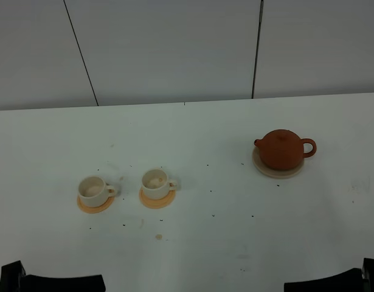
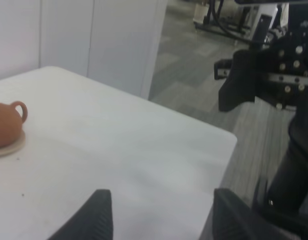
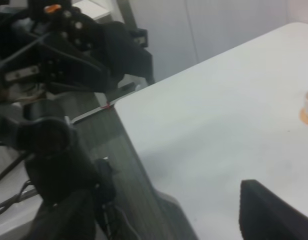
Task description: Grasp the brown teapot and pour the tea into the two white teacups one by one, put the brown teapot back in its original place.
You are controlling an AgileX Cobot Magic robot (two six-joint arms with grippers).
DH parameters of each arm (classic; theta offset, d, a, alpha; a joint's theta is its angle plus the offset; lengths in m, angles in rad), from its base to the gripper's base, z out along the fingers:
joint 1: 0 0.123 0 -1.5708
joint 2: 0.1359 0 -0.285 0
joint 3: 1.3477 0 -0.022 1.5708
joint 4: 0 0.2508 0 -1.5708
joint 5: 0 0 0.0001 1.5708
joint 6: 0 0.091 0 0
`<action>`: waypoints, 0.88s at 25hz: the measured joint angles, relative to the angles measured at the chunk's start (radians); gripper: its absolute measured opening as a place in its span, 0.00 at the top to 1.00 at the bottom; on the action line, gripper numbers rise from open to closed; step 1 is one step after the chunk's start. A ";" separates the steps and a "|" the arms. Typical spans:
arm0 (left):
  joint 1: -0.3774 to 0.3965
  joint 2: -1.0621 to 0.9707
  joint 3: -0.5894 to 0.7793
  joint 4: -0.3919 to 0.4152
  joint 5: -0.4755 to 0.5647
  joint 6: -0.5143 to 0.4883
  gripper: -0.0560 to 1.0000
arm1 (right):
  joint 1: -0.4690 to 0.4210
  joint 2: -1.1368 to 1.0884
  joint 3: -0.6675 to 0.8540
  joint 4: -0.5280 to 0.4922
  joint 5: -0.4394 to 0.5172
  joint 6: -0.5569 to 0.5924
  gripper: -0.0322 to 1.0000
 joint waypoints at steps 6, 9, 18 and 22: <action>0.000 0.000 -0.127 -0.016 -0.177 -0.149 0.55 | 0.000 0.000 0.000 0.087 -0.184 0.000 0.46; 0.000 0.000 -0.280 0.139 -0.212 -0.263 0.62 | 0.000 0.000 0.000 0.092 -0.259 0.001 0.51; 0.000 -0.196 -0.693 1.020 -0.155 -1.094 0.85 | 0.000 0.000 0.000 0.092 -0.291 -0.035 0.68; 0.000 -0.321 -0.667 1.299 0.029 -1.361 0.87 | 0.000 0.000 0.000 0.092 -0.291 -0.060 0.72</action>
